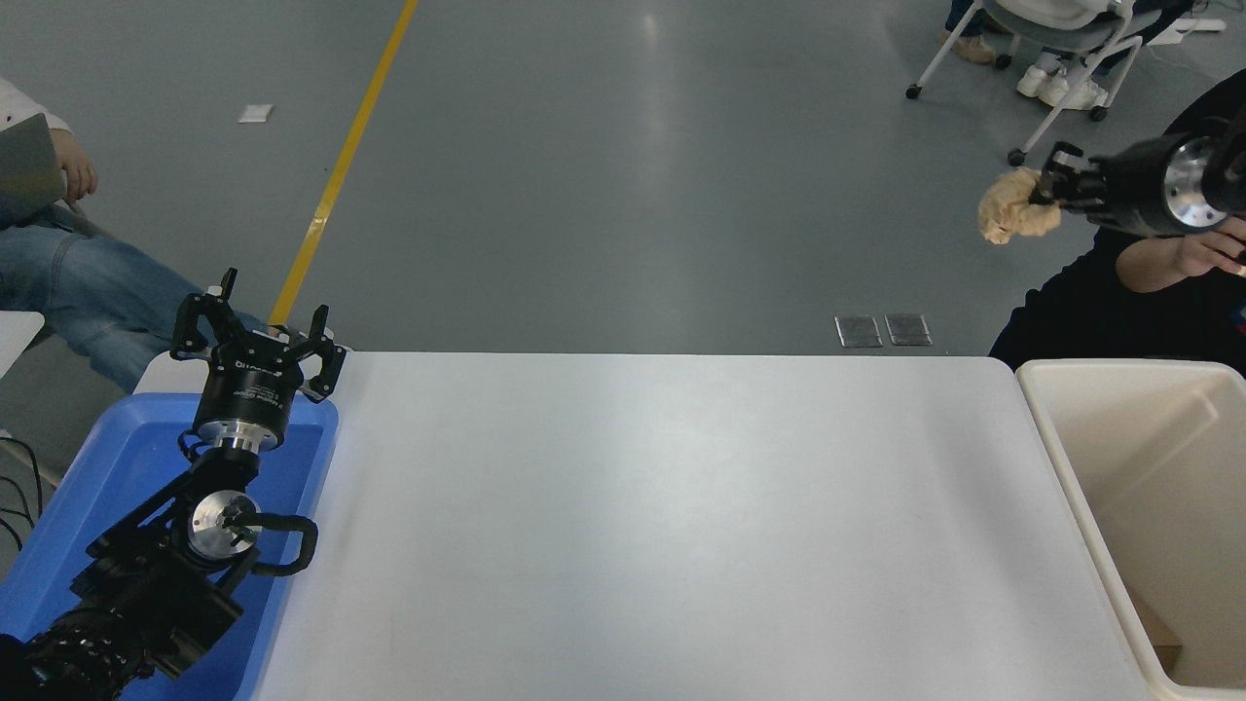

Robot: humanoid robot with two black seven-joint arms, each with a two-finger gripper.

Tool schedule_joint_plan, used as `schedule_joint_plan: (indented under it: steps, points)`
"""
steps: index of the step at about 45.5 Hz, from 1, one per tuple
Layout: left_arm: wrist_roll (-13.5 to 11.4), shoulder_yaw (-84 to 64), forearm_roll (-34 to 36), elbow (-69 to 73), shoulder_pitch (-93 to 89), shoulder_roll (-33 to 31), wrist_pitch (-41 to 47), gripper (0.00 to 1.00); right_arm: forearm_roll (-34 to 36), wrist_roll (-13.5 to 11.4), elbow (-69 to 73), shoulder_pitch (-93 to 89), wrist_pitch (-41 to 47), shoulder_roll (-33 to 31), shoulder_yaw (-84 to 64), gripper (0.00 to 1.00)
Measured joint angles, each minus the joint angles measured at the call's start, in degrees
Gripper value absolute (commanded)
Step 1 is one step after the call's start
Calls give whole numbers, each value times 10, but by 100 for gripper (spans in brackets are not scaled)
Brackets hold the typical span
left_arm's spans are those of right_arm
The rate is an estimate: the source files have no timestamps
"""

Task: Pick up paper ball place in dustbin

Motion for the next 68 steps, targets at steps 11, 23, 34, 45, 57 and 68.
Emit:
schedule_joint_plan:
  steps: [11, 23, 34, 45, 57, 68]
  points:
    - [0, 0, 0, 0, 0, 0, 0, 99, 42, -44, -70, -85, -40, 1, 5, 0]
    - [0, 0, 0, 0, 0, 0, 0, 99, 137, -71, -110, -207, -74, -2, 15, 0]
    - [0, 0, 0, 0, 0, 0, 0, 99, 197, -78, -120, -311, -111, 0, 53, 0]
    - [0, 0, 0, 0, 0, 0, 0, 99, 218, -80, -124, -363, -131, 1, 85, 69]
    - [0, 0, 0, 0, 0, 0, 0, 99, 226, -80, -124, -378, -143, 4, 95, 100]
    - [0, 0, 0, 0, 0, 0, 0, 99, 227, -80, -120, -372, -147, 13, 94, 100]
